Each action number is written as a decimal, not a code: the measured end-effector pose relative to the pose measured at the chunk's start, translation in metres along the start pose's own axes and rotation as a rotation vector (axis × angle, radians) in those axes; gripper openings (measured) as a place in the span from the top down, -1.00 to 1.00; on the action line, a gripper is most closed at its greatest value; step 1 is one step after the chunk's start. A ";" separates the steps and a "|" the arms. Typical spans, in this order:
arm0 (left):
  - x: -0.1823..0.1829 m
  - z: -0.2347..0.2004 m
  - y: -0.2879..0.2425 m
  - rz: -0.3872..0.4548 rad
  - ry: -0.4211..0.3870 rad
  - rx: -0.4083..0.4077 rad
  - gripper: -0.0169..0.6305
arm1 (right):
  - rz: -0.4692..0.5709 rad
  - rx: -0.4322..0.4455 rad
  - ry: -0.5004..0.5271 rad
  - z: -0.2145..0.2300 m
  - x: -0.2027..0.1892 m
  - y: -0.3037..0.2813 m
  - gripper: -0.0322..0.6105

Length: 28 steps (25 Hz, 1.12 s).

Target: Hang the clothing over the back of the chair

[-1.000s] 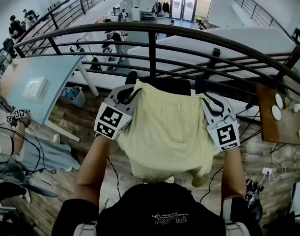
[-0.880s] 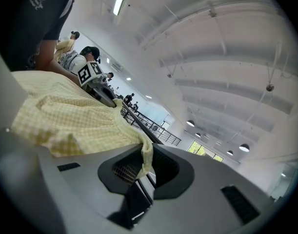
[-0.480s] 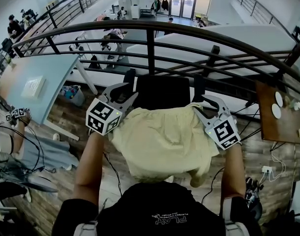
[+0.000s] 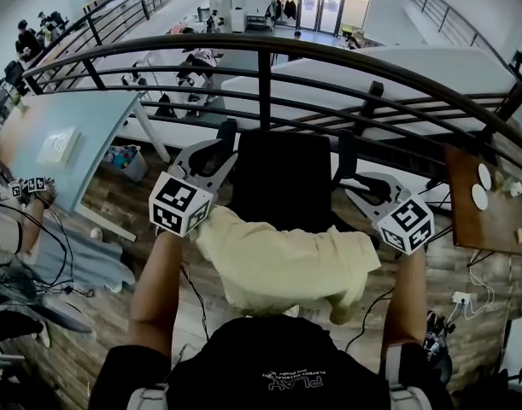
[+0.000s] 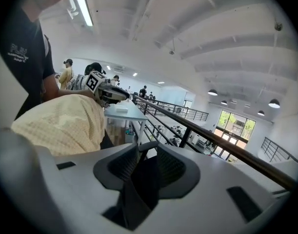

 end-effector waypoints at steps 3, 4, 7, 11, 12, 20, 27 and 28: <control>0.003 0.000 0.002 0.005 -0.008 0.008 0.54 | 0.024 -0.039 0.018 -0.001 0.006 0.002 0.48; 0.005 0.001 0.001 0.008 -0.011 0.010 0.55 | 0.032 -0.054 0.029 0.000 0.008 0.002 0.48; 0.010 0.003 -0.001 0.020 -0.017 0.022 0.58 | 0.067 -0.100 0.049 0.001 0.015 0.003 0.52; 0.018 0.005 0.000 0.054 -0.011 0.039 0.63 | 0.147 -0.163 0.062 -0.001 0.032 0.002 0.60; 0.021 0.006 0.000 0.066 -0.012 0.047 0.65 | 0.169 -0.180 0.064 -0.002 0.036 0.002 0.62; 0.041 0.002 0.009 0.158 -0.021 0.131 0.81 | 0.330 -0.288 0.094 -0.009 0.066 0.000 0.77; 0.053 0.015 0.008 0.181 -0.022 0.133 0.89 | 0.359 -0.323 0.088 -0.017 0.087 0.002 0.82; 0.055 0.017 0.007 0.185 -0.038 0.124 0.89 | 0.362 -0.332 0.093 -0.018 0.091 0.001 0.83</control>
Point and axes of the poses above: the fingertips, and each gripper's own axes: y backward along the fingers, z to its right, x out of its top, the point moved 8 cm from there along y, backward along the fingers, and after that the axes turned 15 degrees about z, right-handed, at the moved point
